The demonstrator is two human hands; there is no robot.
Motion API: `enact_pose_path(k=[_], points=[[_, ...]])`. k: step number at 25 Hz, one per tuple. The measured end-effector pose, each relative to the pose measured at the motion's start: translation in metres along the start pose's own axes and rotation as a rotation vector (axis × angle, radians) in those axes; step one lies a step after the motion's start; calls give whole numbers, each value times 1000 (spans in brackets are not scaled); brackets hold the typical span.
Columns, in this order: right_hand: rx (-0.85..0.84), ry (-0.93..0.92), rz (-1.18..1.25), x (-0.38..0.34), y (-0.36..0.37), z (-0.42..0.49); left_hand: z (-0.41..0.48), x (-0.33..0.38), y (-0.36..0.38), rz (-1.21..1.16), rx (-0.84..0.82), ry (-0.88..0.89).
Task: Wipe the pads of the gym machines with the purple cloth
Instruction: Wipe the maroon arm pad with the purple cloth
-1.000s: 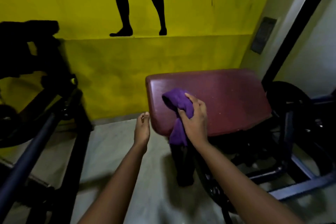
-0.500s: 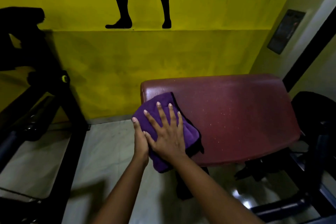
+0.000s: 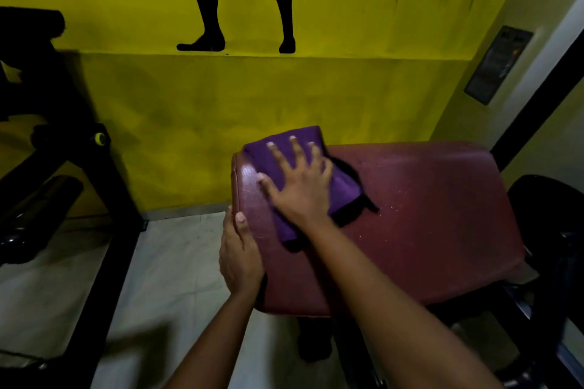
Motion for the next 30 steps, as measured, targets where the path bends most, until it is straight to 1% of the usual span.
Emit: enact_pose_path(k=[2, 4, 6, 8, 10, 12, 13, 14, 16, 18, 19, 21, 22, 24, 25, 26, 28, 30], points=[[-57, -114, 42, -31, 15, -8, 1, -1, 2, 1, -6, 19], [-130, -148, 56, -25, 10, 10, 1, 0, 2, 6, 0, 37], [-125, -77, 9, 12, -7, 29, 1, 0, 0, -1, 5, 25], [-66, 56, -36, 58, -24, 29, -2, 4, -2, -20, 3, 31], [46, 167, -22, 82, -32, 2, -3, 6, -2, -20, 16, 54], [161, 234, -31, 69, -24, -39, -4, 7, -2, -28, 15, 76], [185, 261, -27, 54, -15, -58, -1, 5, 0, -26, 5, 79], [191, 272, -17, 36, -7, -77, 0, 4, 1, -25, -17, 75], [167, 230, -22, 6, 2, -115, 0, 3, 0, -42, -101, 89], [137, 166, -26, 1, 6, -150, -14, 0, -5, -63, -160, 115], [132, 139, -26, 8, 4, -163, -30, -2, -9, -54, -155, 143], [125, 108, -36, 30, -5, -173, -70, 3, -21, 9, -85, 278], [121, 124, -38, 46, -13, -172, -88, 11, -22, 41, -49, 397], [121, 197, -38, 90, -30, -160, -108, 35, 1, 159, -64, 636], [124, 241, -30, 115, -39, -154, -110, 46, 20, 257, -89, 720], [135, 272, -29, 138, -49, -147, -109, 56, 39, 355, -97, 784], [151, 292, -41, 182, -67, -125, -106, 71, 68, 566, -30, 881], [137, 275, -54, 212, -82, -99, -105, 70, 82, 768, 36, 908]])
Point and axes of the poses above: each hand's wrist, its own z-axis towards the middle knuckle, its own y-axis out of the palm, x = y × z, the point moved 6 cm from there along z, towards the middle knuckle, and after that the axes turned 14 degrees about z, right-handed, at the moved point
